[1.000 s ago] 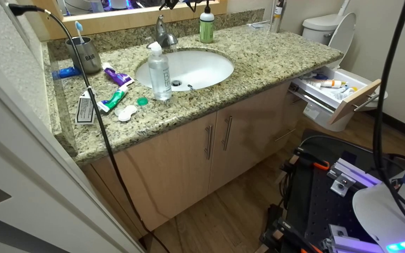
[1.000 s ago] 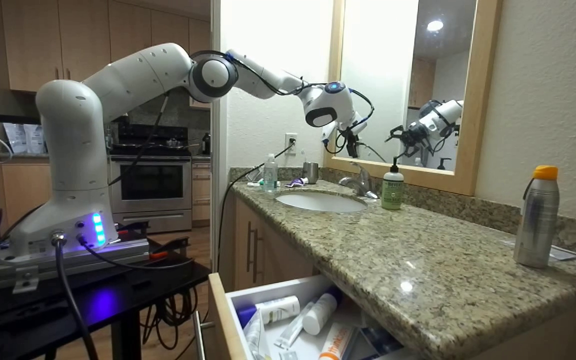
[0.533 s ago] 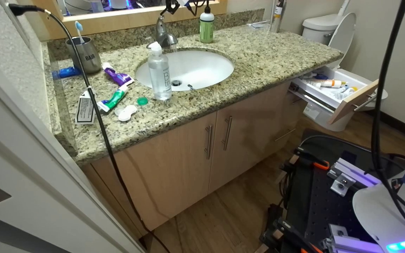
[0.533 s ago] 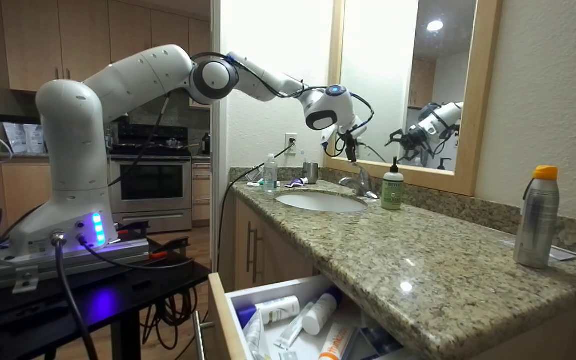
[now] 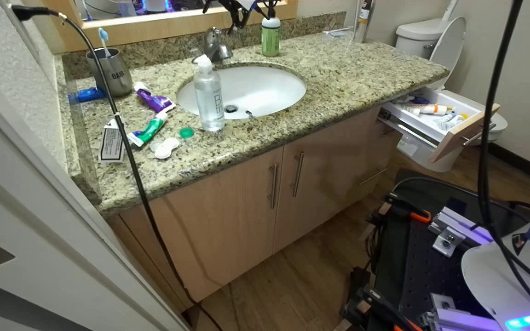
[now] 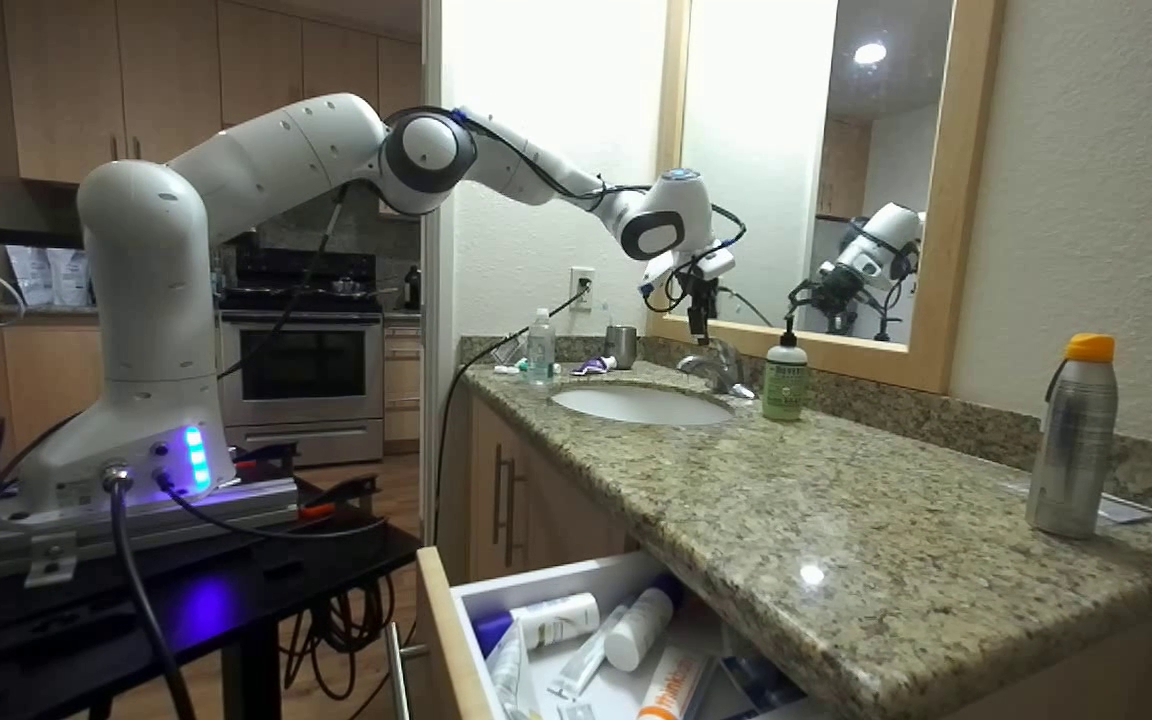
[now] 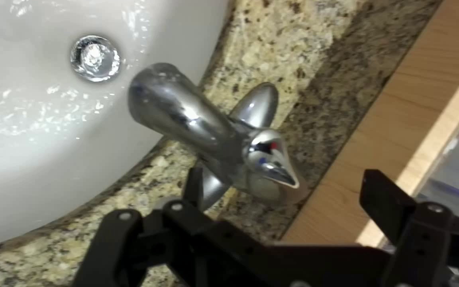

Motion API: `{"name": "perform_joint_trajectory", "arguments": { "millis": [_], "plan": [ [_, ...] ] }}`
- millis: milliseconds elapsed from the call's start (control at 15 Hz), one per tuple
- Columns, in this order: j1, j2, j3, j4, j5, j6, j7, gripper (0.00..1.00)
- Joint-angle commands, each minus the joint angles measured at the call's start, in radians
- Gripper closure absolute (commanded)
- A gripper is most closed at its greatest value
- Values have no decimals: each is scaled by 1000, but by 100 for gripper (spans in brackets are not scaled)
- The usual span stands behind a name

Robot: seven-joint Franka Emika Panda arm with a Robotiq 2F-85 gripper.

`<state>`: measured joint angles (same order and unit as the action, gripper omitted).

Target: Put the white tube in the open drawer then move the green bottle from the right to the left of the sink

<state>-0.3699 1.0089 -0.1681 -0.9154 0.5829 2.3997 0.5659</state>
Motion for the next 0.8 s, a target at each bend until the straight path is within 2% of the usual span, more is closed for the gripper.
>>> {"name": "perform_joint_trajectory", "arguments": {
  "millis": [0, 400, 533, 733],
  "plan": [
    [-32, 40, 2, 54, -110, -118, 91, 0],
    [-32, 55, -46, 128, -297, -291, 239, 0],
    [-38, 58, -51, 165, -336, -318, 264, 0],
    [-27, 2, -100, 168, -377, -261, 227, 0]
  ]
}}
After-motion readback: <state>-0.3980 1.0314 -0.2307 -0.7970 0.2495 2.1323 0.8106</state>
